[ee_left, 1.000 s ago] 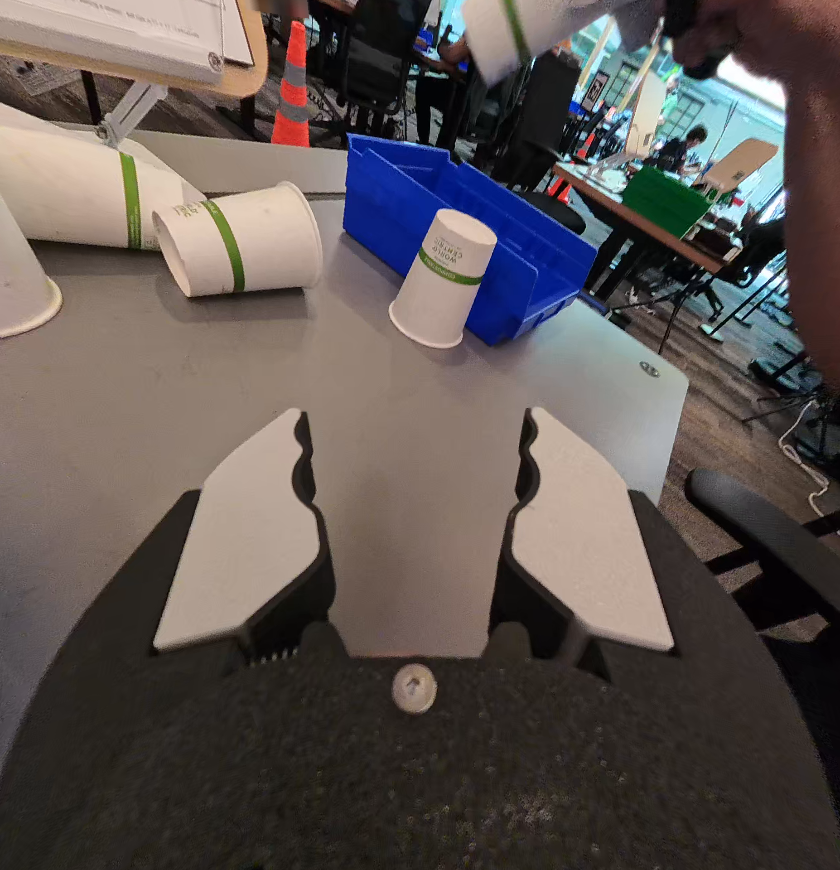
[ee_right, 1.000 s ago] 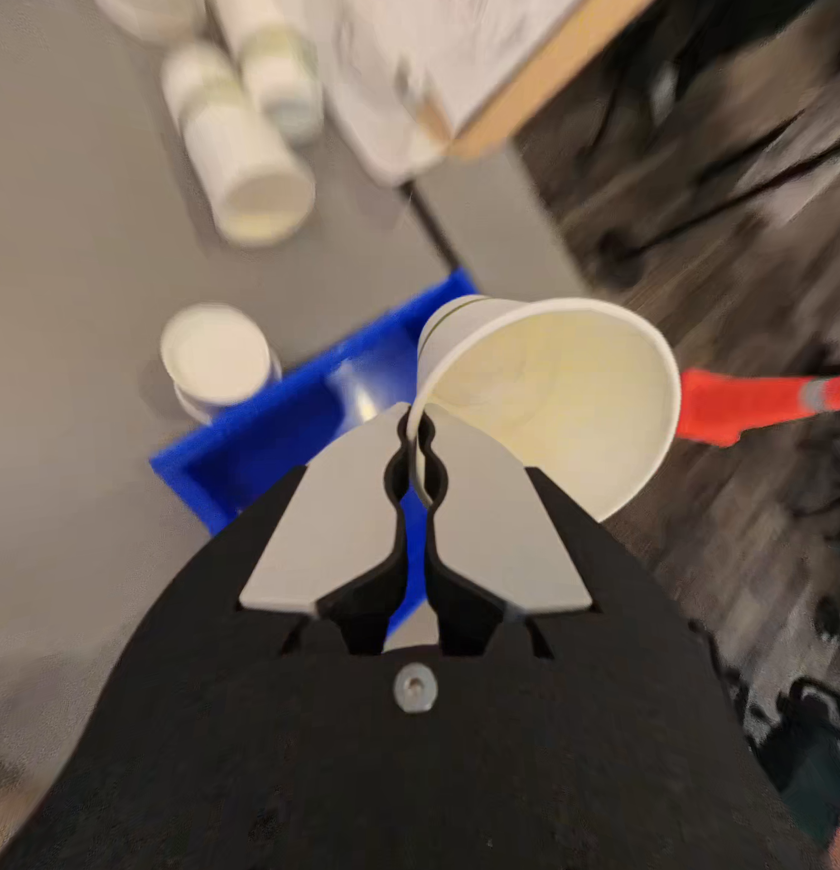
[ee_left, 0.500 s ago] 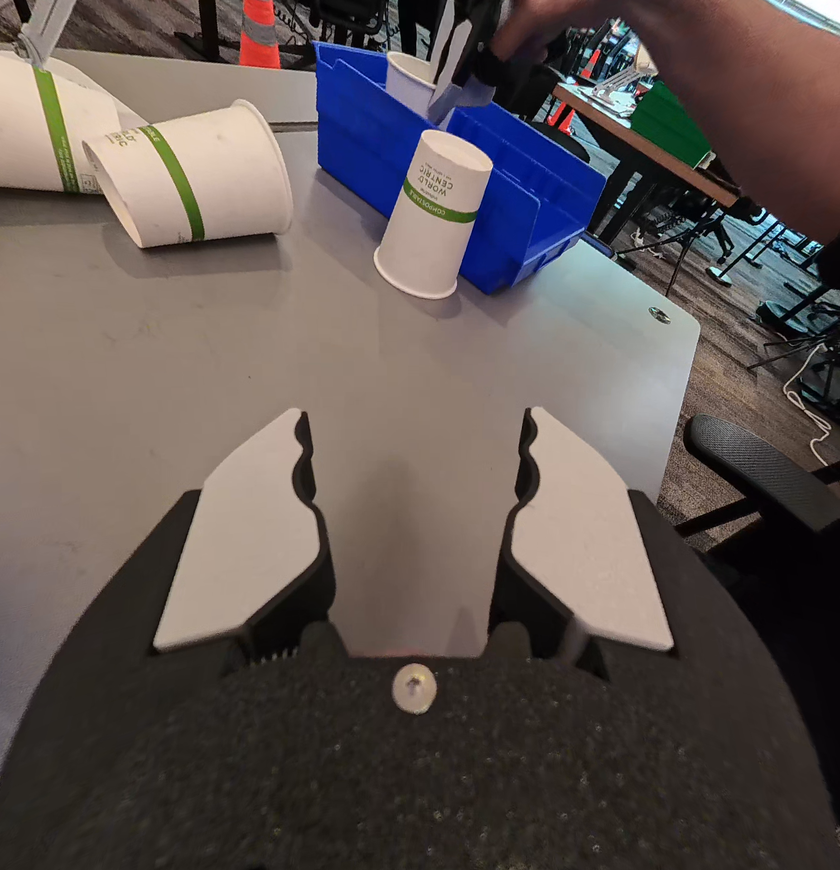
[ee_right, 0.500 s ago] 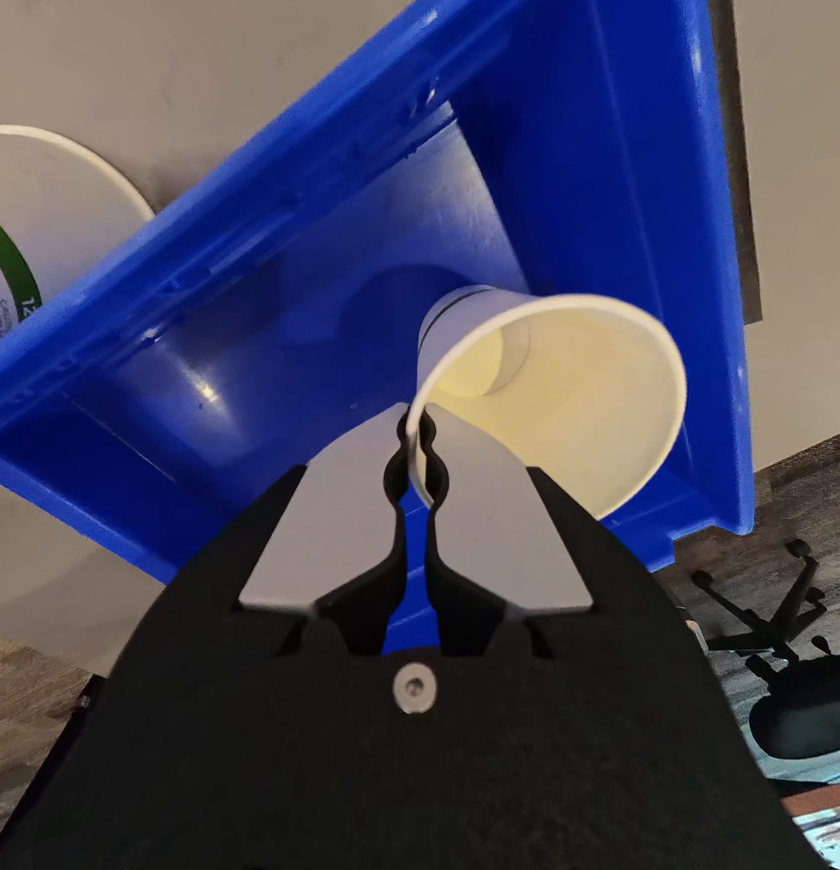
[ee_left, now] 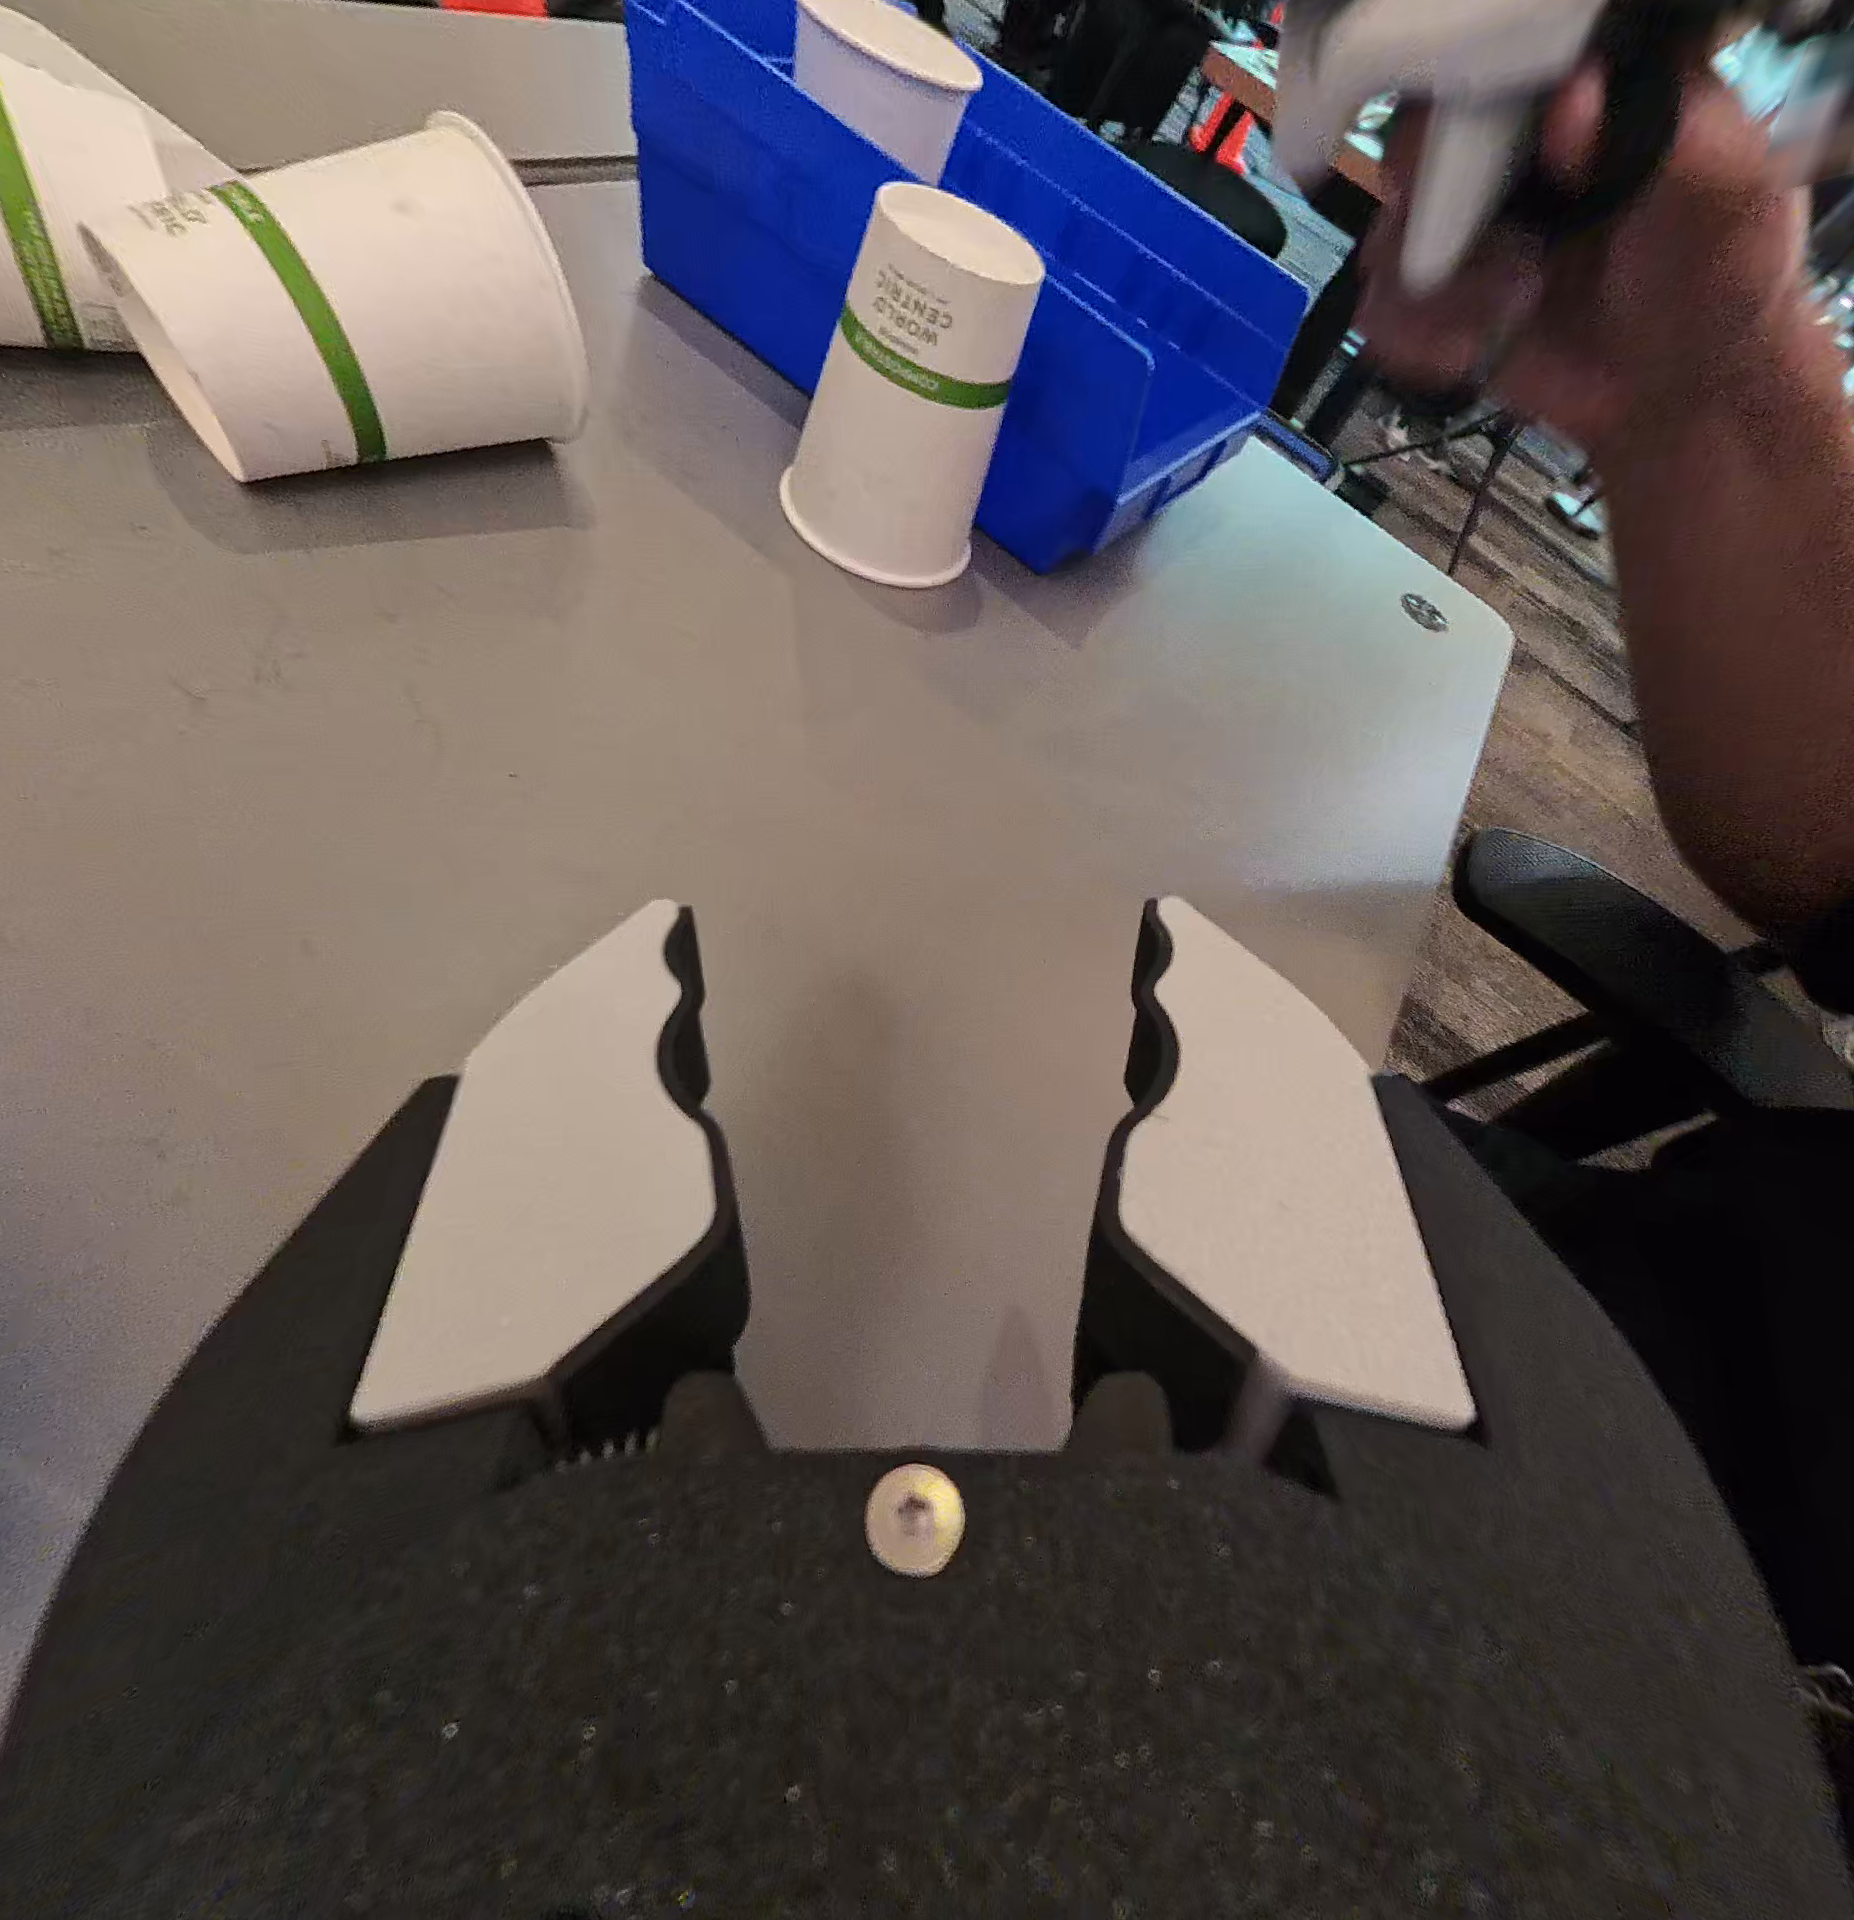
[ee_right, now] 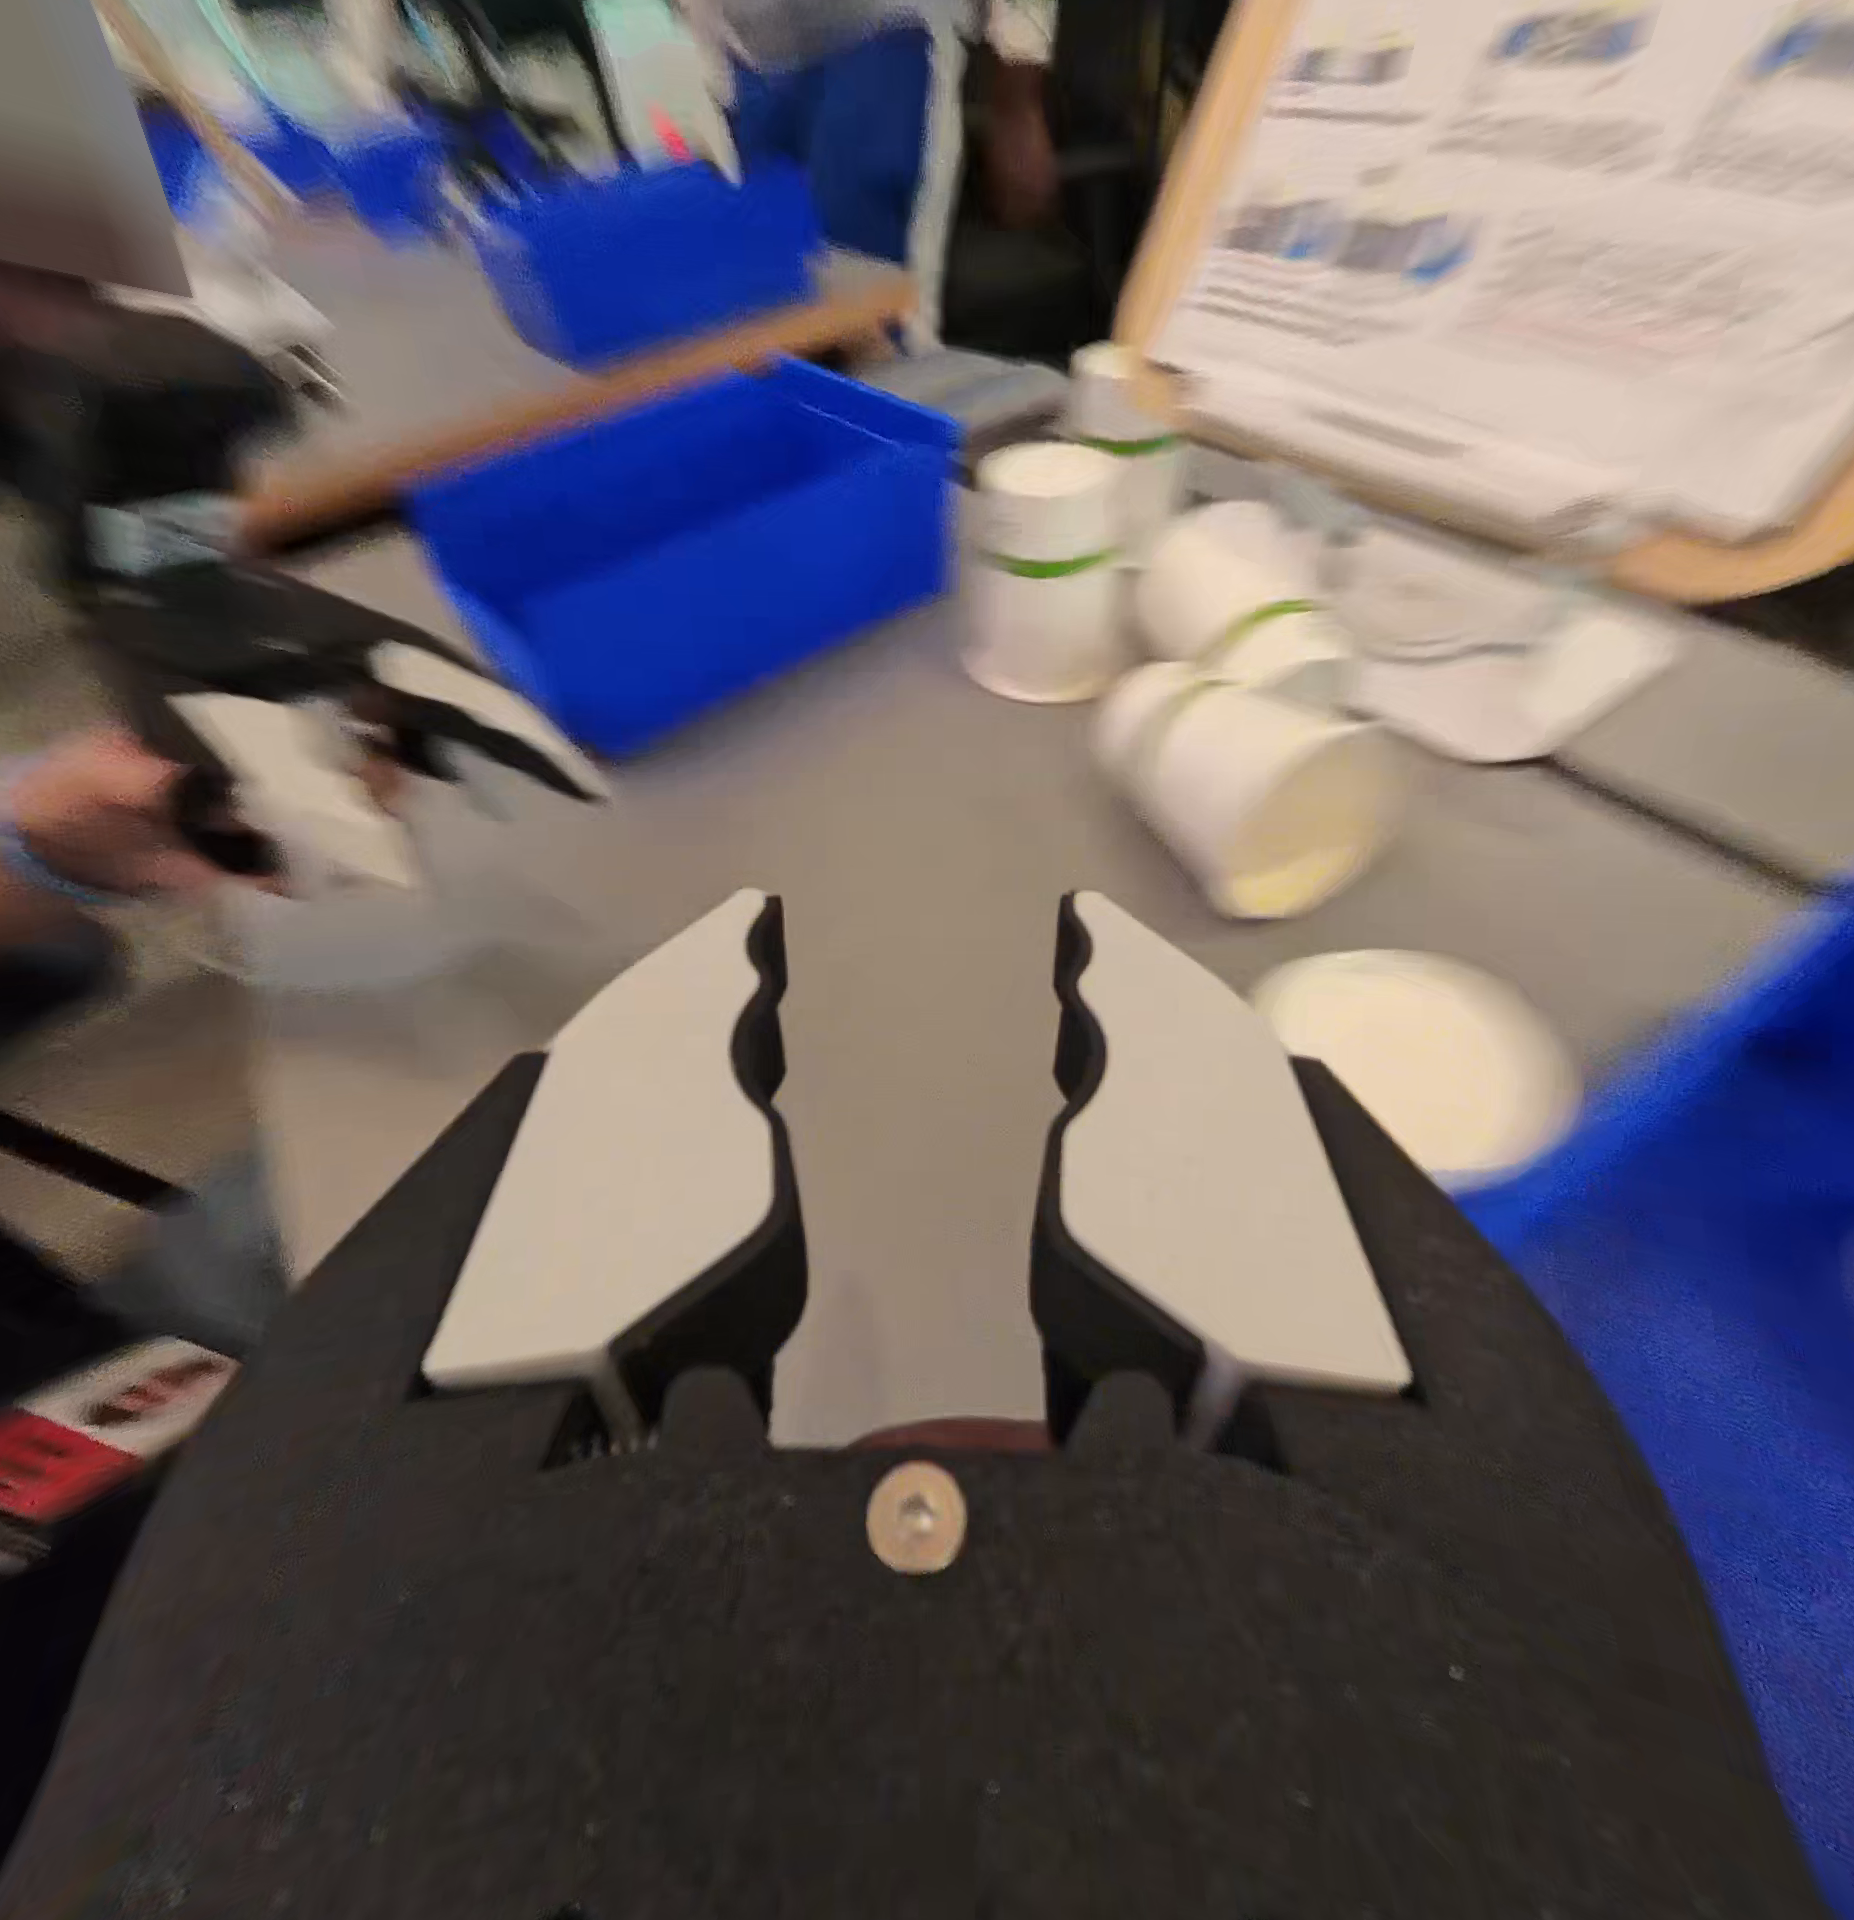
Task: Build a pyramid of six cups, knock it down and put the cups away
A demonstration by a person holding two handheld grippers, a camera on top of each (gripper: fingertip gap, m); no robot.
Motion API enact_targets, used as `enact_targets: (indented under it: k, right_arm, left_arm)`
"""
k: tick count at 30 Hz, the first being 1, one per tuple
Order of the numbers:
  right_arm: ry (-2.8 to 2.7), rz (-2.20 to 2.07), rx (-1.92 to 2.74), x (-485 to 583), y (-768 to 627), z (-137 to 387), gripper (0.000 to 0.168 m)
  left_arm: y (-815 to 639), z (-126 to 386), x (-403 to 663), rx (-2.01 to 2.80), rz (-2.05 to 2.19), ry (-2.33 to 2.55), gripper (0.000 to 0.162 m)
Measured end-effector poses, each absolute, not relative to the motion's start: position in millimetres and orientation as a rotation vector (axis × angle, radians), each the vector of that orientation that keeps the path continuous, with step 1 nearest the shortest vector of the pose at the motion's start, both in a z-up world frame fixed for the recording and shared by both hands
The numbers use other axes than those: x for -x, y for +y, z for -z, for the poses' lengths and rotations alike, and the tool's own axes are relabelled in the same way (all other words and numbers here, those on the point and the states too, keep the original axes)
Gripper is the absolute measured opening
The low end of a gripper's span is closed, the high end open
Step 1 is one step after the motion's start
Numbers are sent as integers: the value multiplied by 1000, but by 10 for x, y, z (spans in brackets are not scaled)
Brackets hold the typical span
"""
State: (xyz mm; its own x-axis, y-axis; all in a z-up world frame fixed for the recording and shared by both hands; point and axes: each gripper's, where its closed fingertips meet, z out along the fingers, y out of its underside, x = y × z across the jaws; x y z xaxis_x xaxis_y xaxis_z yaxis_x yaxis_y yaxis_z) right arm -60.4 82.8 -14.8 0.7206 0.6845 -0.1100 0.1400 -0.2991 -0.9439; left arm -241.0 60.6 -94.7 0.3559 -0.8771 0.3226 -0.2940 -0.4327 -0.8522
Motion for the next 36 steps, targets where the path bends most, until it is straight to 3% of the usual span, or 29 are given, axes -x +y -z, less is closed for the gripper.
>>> enact_targets:
  k: [4,7,19,31,34,36]
  right_arm:
    - [-589,-754,1836,1300,370,934,52]
    - [-678,-669,1838,1493,216,1163,52]
    - [-634,-637,1805,1392,322,1143,50]
    - [-627,-562,1840,1252,705,1083,46]
    - [-660,-529,1839,1318,751,1059,45]
    - [-672,-522,1834,1368,763,1031,45]
  left_arm:
    - [570,870,2438,1924,1010,1095,74]
    - [662,737,2507,1910,922,1145,72]
    - [3372,415,3350,2138,193,1400,86]
    - [5246,1016,3145,2241,85,1683,104]
    - [5301,1031,3003,2147,205,1698,75]
    - [5310,1049,2988,2127,240,1685,71]
